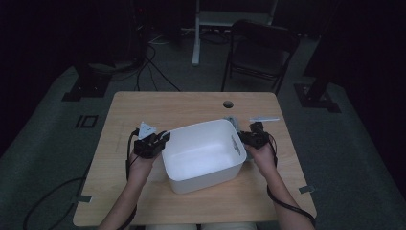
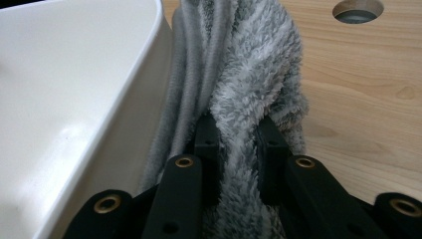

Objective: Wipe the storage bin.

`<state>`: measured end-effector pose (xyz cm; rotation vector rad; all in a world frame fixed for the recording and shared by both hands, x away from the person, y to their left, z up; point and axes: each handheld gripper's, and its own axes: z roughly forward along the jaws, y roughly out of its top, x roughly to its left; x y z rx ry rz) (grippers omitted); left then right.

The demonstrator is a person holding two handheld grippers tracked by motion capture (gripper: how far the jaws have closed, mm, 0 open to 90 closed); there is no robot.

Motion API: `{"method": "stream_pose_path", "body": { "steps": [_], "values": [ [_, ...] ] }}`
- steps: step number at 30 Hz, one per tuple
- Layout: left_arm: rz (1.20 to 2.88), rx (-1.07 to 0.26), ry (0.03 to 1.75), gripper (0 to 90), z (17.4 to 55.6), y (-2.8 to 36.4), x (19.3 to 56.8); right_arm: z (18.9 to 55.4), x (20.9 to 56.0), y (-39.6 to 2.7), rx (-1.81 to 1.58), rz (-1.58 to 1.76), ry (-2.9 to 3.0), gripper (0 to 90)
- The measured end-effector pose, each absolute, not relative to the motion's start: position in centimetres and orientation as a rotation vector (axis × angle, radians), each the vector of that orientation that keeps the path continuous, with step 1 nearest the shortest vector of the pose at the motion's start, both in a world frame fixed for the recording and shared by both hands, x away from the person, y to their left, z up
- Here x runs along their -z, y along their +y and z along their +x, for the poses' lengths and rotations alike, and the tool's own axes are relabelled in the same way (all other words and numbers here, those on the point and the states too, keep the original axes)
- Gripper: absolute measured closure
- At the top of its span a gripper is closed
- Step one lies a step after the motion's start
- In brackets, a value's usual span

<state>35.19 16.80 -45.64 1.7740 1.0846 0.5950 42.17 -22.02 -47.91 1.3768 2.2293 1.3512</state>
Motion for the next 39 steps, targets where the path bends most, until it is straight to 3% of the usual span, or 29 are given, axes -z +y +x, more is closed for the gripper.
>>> {"method": "stream_pose_path", "body": {
  "steps": [7,13,19,27,34,39],
  "values": [
    [1.753,-0.605,1.099,78.0,35.0,16.7,45.7,40.1,47.1,-23.9,-1.407,1.347,2.211,76.1],
    [1.755,-0.615,1.111,78.1,34.9,16.6,45.7,35.8,47.1,-26.6,-1.477,1.355,2.223,76.1],
    [1.761,-0.624,1.125,78.2,34.8,16.4,45.6,32.9,48.3,-26.1,-1.422,1.326,2.292,75.9],
    [1.778,-0.611,1.126,78.0,34.9,16.5,45.5,34.1,51.9,-24.4,-1.268,1.377,2.373,77.0],
    [1.782,-0.597,1.121,78.0,35.1,16.5,45.5,35.6,49.6,-24.2,-1.342,1.35,2.308,77.1],
    [1.773,-0.607,1.131,77.7,35.1,16.4,45.5,36.9,51.4,-23.4,-1.268,1.395,2.339,77.3]
  ]
}}
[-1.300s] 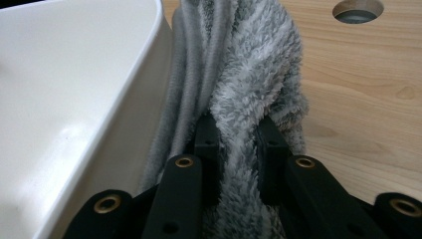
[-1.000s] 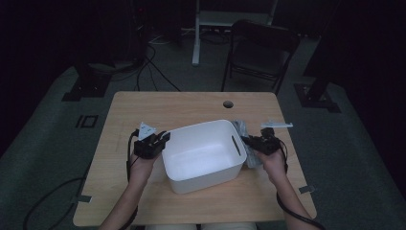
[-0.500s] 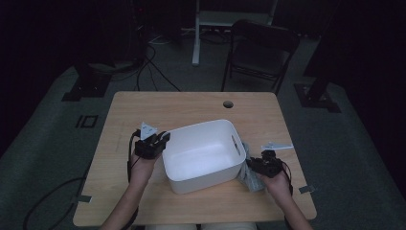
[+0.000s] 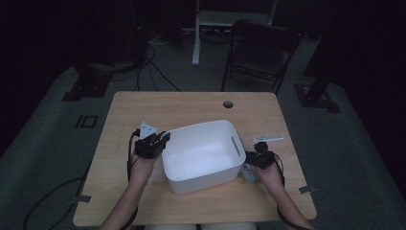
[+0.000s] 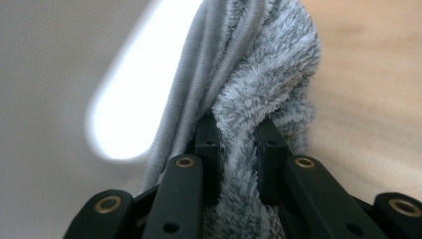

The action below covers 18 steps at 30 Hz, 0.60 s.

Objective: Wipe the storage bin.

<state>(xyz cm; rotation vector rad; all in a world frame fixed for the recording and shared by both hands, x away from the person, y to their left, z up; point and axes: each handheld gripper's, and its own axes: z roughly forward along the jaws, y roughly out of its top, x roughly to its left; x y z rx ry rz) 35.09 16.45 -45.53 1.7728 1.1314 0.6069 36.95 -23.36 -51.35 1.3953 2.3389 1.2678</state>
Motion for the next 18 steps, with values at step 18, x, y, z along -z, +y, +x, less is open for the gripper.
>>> {"method": "stream_pose_path", "body": {
  "steps": [18],
  "values": [
    [1.773,-0.569,1.125,77.4,35.4,16.7,45.6,41.4,50.0,-23.0,-1.386,1.451,2.297,77.1]
  ]
}}
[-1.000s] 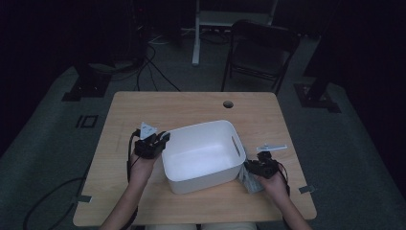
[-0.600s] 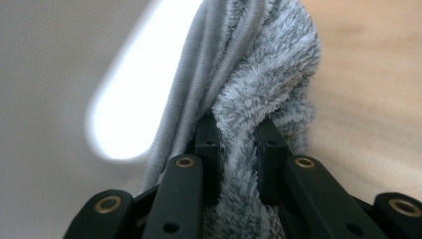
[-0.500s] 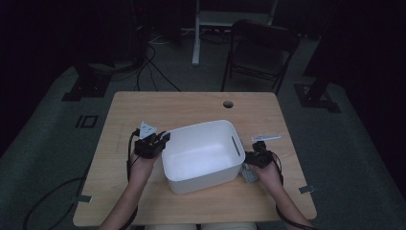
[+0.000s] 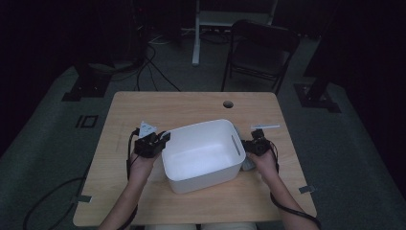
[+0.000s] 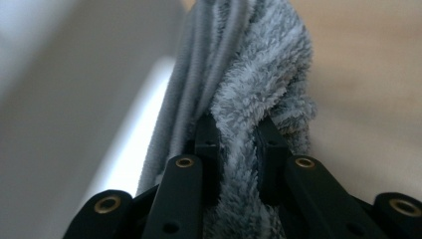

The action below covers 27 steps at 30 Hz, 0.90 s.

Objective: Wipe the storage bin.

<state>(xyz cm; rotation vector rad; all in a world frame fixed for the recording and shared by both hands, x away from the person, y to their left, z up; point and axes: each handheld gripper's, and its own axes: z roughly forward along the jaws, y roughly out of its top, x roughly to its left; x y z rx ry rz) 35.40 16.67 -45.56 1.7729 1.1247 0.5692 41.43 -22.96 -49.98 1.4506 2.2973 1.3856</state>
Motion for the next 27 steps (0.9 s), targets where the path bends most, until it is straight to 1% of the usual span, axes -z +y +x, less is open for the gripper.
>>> {"method": "stream_pose_path", "body": {
  "steps": [2,4,10,19,27],
  "values": [
    [1.775,-0.567,1.123,77.4,35.4,16.7,45.6,41.8,48.8,-22.9,-1.425,1.429,2.27,77.1],
    [1.778,-0.575,1.13,77.4,35.4,16.6,45.5,42.1,48.3,-22.3,-1.372,1.4,2.274,77.3],
    [1.773,-0.585,1.138,77.3,35.4,16.5,45.5,42.7,49.4,-22.1,-1.356,1.443,2.292,77.4],
    [1.773,-0.578,1.136,77.3,35.4,16.6,45.5,43.2,49.2,-22.3,-1.339,1.435,2.323,77.0],
    [1.778,-0.577,1.129,77.3,35.4,16.6,45.5,43.3,45.6,-22.7,-1.483,1.338,2.226,76.7]
  ]
}}
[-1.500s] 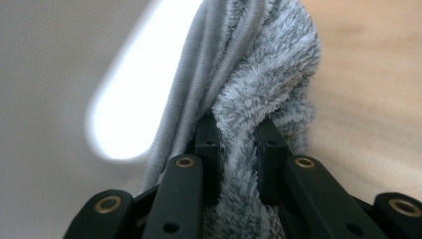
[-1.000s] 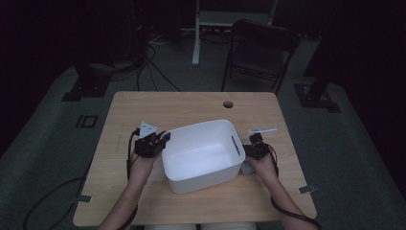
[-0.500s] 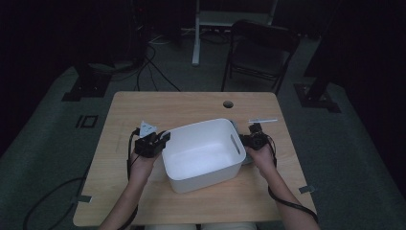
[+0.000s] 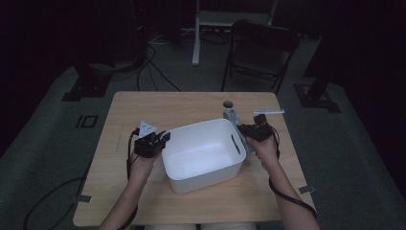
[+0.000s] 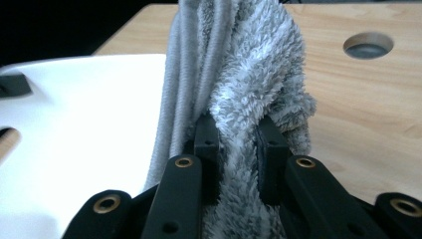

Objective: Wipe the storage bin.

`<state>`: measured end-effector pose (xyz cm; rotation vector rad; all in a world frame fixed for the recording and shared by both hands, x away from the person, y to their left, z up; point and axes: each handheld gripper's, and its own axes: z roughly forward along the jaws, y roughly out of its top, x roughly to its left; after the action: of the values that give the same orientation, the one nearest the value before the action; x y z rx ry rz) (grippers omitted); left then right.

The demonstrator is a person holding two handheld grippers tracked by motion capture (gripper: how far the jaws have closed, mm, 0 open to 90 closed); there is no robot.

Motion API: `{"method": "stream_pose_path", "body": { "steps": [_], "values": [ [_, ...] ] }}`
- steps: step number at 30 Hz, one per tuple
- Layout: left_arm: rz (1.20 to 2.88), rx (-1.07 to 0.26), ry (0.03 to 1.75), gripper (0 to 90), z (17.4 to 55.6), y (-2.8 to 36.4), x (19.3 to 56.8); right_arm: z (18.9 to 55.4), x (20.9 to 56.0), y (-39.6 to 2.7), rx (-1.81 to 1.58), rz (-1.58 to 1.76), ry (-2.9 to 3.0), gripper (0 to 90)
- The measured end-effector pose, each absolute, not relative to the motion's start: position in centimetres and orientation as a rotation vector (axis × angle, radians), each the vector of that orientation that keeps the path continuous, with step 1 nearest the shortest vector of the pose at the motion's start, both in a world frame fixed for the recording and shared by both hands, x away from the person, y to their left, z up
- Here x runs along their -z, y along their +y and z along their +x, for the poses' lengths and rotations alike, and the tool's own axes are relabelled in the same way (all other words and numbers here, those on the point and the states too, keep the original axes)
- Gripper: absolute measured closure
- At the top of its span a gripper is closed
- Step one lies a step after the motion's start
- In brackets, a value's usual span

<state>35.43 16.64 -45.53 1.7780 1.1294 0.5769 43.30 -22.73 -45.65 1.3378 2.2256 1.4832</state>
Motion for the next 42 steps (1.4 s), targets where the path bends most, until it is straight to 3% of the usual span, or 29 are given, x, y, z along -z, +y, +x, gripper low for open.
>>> {"method": "stream_pose_path", "body": {
  "steps": [16,26,35,42],
  "values": [
    [1.769,-0.583,1.132,77.0,35.4,16.6,45.6,44.5,53.0,-21.2,-1.246,1.44,2.348,77.4],
    [1.746,-0.469,1.062,75.7,36.0,18.0,45.7,43.8,50.0,-23.5,-1.39,1.432,2.276,76.9],
    [1.79,-0.409,1.002,55.0,37.3,18.8,45.2,41.5,47.9,-25.7,-1.484,1.411,2.212,76.8],
    [1.875,-0.371,0.889,44.0,38.8,19.5,44.0,40.0,47.4,-27.2,-1.515,1.417,2.179,76.7]
  ]
}}
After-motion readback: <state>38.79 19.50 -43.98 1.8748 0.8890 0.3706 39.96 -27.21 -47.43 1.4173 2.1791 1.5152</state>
